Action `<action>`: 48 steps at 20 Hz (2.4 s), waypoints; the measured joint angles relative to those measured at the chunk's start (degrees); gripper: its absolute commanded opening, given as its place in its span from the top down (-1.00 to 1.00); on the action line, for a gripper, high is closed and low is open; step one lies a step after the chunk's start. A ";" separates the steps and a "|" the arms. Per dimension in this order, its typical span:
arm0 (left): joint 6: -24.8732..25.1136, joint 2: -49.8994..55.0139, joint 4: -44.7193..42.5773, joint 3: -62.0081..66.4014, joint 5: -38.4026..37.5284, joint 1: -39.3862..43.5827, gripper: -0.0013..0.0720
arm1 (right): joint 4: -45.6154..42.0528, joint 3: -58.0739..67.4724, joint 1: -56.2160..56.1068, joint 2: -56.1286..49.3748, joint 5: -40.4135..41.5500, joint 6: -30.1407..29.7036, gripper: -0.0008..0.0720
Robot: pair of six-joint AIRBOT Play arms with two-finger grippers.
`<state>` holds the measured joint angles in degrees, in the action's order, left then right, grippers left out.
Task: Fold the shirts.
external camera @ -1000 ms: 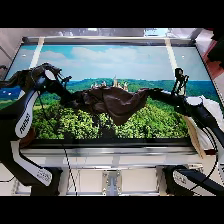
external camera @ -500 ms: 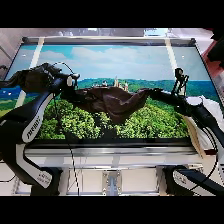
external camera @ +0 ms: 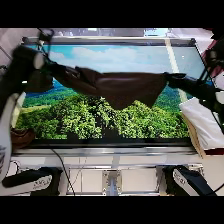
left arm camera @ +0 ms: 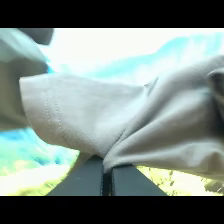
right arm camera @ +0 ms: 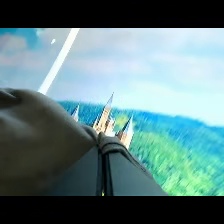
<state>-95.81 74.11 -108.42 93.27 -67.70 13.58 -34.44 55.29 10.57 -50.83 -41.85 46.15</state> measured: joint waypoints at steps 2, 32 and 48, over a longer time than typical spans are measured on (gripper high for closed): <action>1.01 -7.67 1.79 2.12 -2.08 0.00 0.92 | -2.43 4.04 1.57 5.01 -1.77 1.66 0.91; -5.60 18.27 16.13 -16.57 30.12 0.00 0.54 | -6.19 -17.92 -6.01 -17.75 34.18 17.31 0.41; -13.44 -0.81 3.13 -26.01 11.41 -2.84 -0.78 | -12.33 -19.04 10.62 -11.54 10.21 17.05 -0.09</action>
<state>-109.25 73.30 -105.30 67.26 -56.29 10.74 -46.76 36.25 21.19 -62.37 -31.64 63.20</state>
